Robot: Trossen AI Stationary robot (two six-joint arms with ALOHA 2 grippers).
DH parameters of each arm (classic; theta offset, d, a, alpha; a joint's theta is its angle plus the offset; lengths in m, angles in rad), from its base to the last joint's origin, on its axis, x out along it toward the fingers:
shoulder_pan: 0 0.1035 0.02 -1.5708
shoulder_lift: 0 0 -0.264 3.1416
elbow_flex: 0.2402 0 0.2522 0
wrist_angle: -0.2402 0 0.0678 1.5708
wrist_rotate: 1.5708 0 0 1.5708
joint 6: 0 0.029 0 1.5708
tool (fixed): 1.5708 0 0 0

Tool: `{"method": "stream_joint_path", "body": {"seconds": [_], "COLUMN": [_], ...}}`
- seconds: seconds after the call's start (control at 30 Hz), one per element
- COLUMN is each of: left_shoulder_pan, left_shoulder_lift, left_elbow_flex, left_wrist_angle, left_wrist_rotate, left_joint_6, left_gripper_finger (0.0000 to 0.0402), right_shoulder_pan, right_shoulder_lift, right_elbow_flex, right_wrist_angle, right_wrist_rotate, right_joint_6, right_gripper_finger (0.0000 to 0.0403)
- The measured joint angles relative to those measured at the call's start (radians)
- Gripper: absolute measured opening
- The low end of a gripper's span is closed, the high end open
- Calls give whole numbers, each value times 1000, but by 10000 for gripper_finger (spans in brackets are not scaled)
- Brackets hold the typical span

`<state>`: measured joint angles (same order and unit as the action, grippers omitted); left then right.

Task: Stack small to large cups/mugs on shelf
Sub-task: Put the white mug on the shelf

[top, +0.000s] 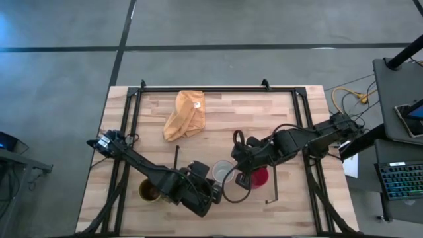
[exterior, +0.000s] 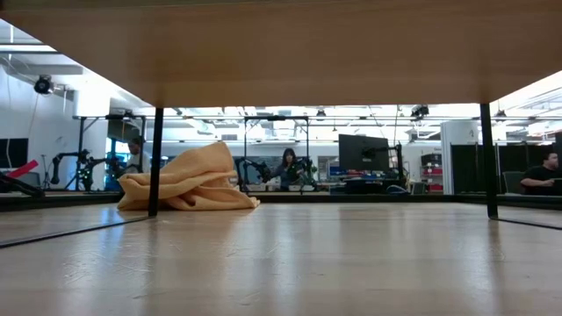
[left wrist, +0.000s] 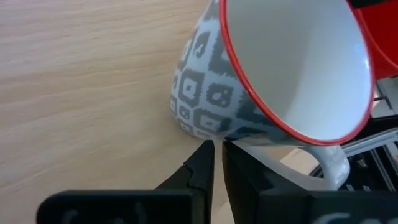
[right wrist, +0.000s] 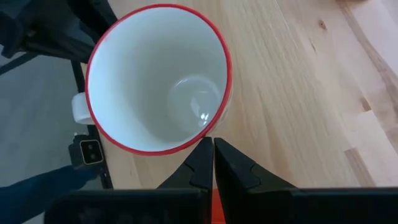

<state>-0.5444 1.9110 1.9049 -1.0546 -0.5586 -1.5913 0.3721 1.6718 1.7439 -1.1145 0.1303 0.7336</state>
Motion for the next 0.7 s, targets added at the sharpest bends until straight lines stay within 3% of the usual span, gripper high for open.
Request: {"method": "stream_joint_path", "body": {"seconds": [0.7], "left_shoulder_pan": [-15], "left_shoulder_lift": [0], "left_elbow_flex": [0], "left_wrist_angle": [54], "left_wrist_rotate": [-2], "left_joint_6": [0], "left_gripper_finger": [19], "right_shoulder_pan": [-18], "right_shoulder_lift": [-2], "right_elbow_flex": [2], "right_wrist_angle": [-4], "right_wrist_rotate": [20], "right_joint_6": [-27], "right_gripper_finger": [9]}}
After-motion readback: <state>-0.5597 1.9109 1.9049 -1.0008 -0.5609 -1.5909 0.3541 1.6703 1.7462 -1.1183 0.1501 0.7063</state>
